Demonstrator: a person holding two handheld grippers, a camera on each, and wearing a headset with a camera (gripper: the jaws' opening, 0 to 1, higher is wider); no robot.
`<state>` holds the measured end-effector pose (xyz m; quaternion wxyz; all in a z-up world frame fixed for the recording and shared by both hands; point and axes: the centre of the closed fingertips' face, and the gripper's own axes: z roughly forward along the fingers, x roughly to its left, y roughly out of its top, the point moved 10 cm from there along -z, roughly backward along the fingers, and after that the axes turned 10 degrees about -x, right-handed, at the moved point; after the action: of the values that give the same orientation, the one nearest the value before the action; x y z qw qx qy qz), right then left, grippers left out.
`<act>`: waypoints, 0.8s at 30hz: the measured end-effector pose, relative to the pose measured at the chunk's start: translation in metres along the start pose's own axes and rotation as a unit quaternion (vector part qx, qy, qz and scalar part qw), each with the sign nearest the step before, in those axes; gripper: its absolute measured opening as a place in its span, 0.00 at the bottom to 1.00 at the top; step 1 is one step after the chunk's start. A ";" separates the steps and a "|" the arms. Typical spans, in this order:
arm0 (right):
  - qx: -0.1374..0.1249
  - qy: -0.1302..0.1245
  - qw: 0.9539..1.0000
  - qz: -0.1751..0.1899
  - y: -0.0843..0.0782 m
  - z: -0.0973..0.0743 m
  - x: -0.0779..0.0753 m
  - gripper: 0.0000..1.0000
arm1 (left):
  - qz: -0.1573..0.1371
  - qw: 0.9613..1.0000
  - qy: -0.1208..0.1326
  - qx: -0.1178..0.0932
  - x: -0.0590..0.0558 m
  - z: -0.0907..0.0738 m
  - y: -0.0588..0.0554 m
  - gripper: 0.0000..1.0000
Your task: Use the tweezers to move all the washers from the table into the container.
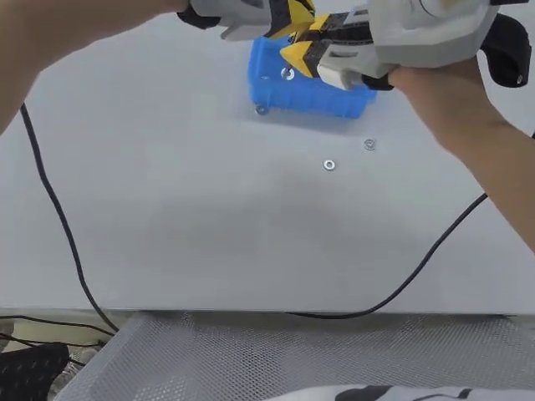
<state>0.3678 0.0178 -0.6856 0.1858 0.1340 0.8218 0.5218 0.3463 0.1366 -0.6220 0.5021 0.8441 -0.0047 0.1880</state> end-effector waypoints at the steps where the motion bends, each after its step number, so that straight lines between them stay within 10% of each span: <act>1: 0.001 -0.002 1.000 -0.002 0.000 0.001 -0.001 0.04 | 0.000 1.000 0.000 0.000 0.002 0.001 -0.001 0.00; 24: 0.023 -0.008 0.999 0.042 -0.040 0.034 -0.009 0.04 | -0.017 0.999 -0.002 0.032 0.013 0.034 -0.047 0.00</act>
<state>0.3897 0.0249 -0.7340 0.1675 0.1767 0.8255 0.5093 0.3784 0.1335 -0.6719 0.4778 0.8601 0.0150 0.1778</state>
